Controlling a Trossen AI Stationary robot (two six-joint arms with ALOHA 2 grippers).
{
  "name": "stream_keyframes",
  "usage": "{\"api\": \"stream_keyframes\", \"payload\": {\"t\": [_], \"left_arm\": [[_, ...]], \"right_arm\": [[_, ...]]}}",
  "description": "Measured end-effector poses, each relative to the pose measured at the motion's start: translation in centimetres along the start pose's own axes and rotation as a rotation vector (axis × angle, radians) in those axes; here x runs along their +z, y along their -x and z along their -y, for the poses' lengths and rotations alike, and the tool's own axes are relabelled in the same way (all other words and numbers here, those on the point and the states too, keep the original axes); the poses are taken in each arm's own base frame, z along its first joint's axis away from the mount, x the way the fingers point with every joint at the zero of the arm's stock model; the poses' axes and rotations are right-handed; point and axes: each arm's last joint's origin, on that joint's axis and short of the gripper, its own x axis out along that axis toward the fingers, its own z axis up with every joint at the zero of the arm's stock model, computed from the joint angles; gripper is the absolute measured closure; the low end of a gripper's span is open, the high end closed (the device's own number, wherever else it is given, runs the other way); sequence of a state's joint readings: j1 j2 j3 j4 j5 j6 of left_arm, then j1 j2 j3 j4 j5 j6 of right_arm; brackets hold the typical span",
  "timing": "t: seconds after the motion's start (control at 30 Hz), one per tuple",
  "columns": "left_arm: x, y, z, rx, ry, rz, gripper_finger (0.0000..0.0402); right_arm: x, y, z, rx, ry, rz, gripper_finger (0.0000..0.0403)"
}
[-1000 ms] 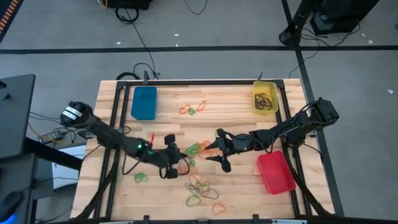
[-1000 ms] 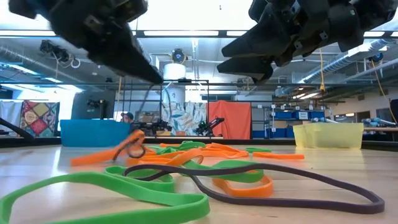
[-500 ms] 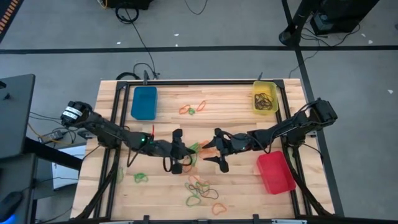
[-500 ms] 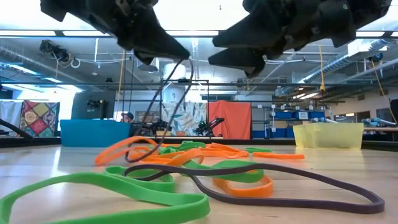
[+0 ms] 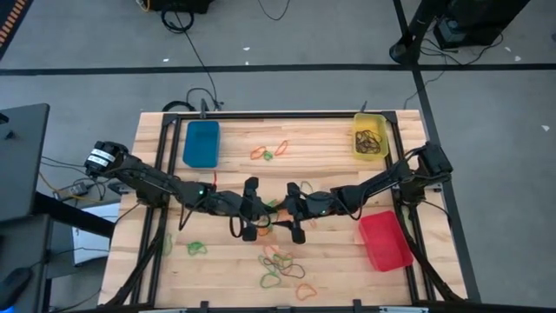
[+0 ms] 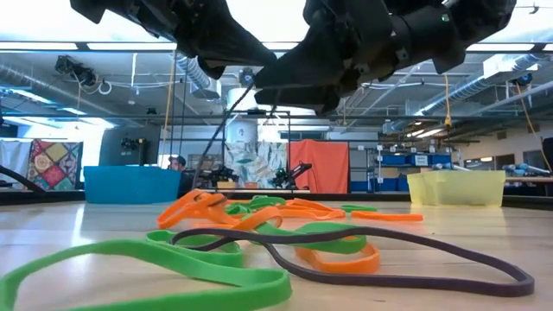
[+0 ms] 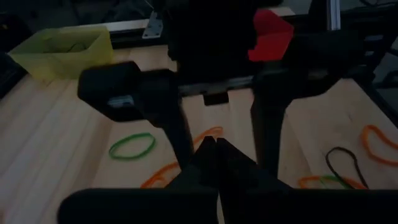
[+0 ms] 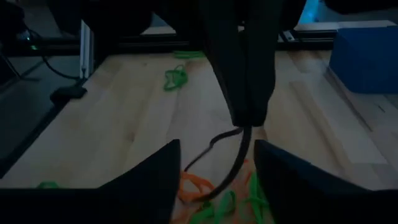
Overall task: Sort rubber bands into baskets
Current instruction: Put the brown rubber band into the yellow bin
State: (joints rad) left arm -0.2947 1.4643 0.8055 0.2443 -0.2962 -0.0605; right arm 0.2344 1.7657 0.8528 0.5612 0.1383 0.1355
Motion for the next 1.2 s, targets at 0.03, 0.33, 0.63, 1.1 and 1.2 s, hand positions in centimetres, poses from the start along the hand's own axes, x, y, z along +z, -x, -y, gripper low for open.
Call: {"api": "stream_keyframes", "payload": {"t": [0.03, 0.33, 0.63, 1.1, 1.2], "left_arm": [[0.0, 0.0, 0.0, 0.0, 0.001, -0.001, 0.04], [0.2, 0.0, 0.1, -0.004, 0.009, 0.018, 0.0345], [-0.5, 0.0, 0.0, 0.001, 0.088, -0.047, 0.0279], [-1.4, 0.1, -0.2, 0.045, 0.137, -0.135, 0.0277], [-1.4, 0.1, -0.2, 0.046, 0.137, -0.133, 0.0277]], "right_arm": [[0.0, 0.0, 0.1, -0.002, -0.009, 0.0, 0.0226], [0.5, 1.7, 0.4, -0.085, 0.0, -0.102, 0.0393], [4.0, 6.2, 0.9, -0.21, 0.025, -0.083, 0.0396], [8.2, 13.6, 0.7, -0.123, -0.04, 0.024, 0.0396], [7.5, 13.1, 0.8, -0.001, -0.111, -0.06, 0.0396]]}}
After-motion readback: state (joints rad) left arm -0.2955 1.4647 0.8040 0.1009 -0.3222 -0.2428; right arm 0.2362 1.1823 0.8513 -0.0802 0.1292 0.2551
